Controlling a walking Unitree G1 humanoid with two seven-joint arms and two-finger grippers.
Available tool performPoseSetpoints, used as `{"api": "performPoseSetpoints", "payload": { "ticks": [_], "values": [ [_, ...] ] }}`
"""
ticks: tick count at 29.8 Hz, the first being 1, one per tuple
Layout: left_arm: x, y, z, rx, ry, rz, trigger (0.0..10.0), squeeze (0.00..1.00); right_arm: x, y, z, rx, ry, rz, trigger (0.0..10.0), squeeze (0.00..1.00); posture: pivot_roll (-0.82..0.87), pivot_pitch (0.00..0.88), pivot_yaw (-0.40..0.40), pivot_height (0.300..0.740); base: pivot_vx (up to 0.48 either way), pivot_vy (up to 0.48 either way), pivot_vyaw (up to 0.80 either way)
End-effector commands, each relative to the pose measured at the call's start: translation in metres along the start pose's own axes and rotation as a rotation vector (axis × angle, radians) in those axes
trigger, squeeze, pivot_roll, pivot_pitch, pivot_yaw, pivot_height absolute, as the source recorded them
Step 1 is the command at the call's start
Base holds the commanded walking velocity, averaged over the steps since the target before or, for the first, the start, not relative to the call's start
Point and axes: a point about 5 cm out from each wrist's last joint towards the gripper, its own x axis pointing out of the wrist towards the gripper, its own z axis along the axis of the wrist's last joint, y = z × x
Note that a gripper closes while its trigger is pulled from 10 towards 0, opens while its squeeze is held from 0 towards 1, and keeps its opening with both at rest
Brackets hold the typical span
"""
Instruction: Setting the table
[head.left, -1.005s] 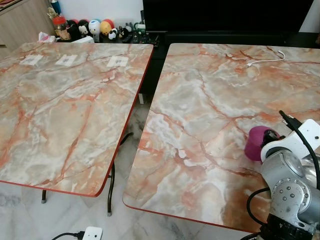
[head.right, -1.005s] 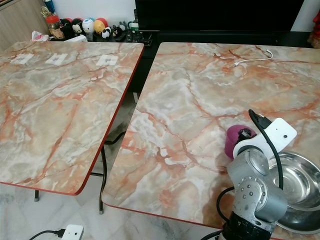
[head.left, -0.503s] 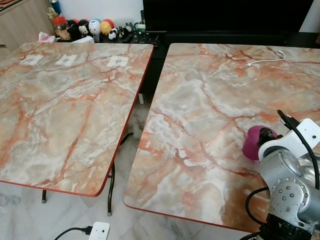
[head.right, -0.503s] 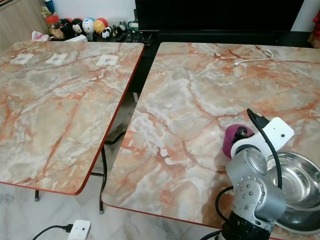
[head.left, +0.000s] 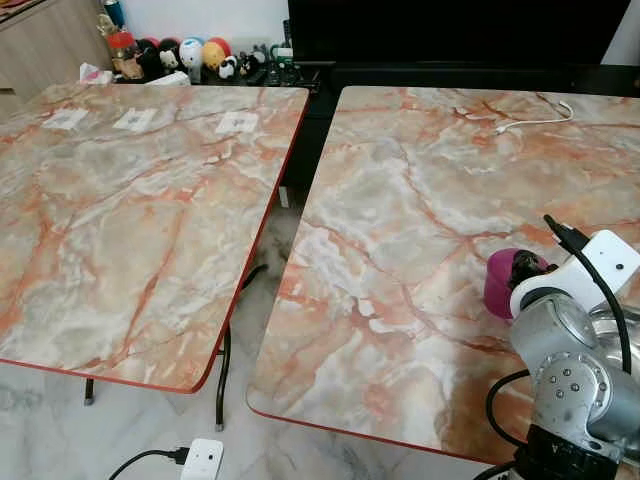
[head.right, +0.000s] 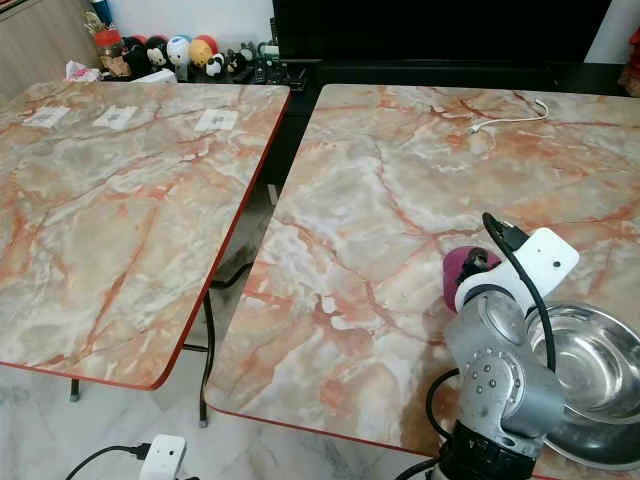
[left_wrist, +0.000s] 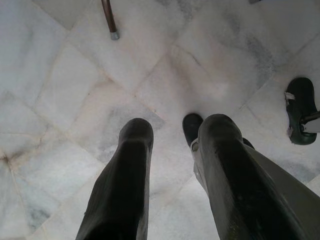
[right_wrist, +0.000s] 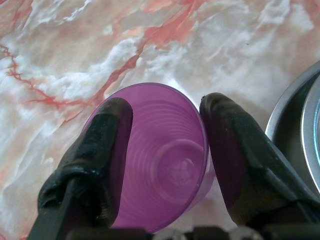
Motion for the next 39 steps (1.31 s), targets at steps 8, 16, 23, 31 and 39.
{"api": "performPoseSetpoints", "payload": {
  "ticks": [8,16,23,31,39],
  "values": [
    [-0.002,0.002,-0.01,0.004,0.039,0.003,10.0,0.0,-0.005,-0.003,-0.01,0.057,0.028,-0.047,10.0,0.0,-0.18,0.096,0.063,0.74,0.0,0.0,0.0],
    [-0.003,0.007,-0.014,0.003,0.043,0.008,10.0,0.0,-0.007,0.002,-0.009,0.125,0.02,-0.028,10.0,0.0,-0.18,0.095,0.064,0.74,0.0,0.0,0.0],
    [-0.004,0.008,-0.014,0.003,0.043,0.009,10.0,0.0,-0.008,0.005,-0.005,0.13,-0.002,-0.014,10.0,0.0,-0.18,0.095,0.064,0.74,0.0,0.0,0.0],
    [-0.005,0.011,-0.016,0.002,0.044,0.012,10.0,0.0,-0.01,0.012,0.006,0.07,-0.098,0.038,10.0,0.0,-0.18,0.095,0.065,0.74,0.0,0.0,0.0],
    [-0.006,0.014,-0.018,0.002,0.047,0.014,10.0,0.0,-0.017,0.024,0.026,-0.148,-0.331,0.181,10.0,0.0,-0.18,0.095,0.067,0.74,0.0,0.0,0.0]
  ]
}}
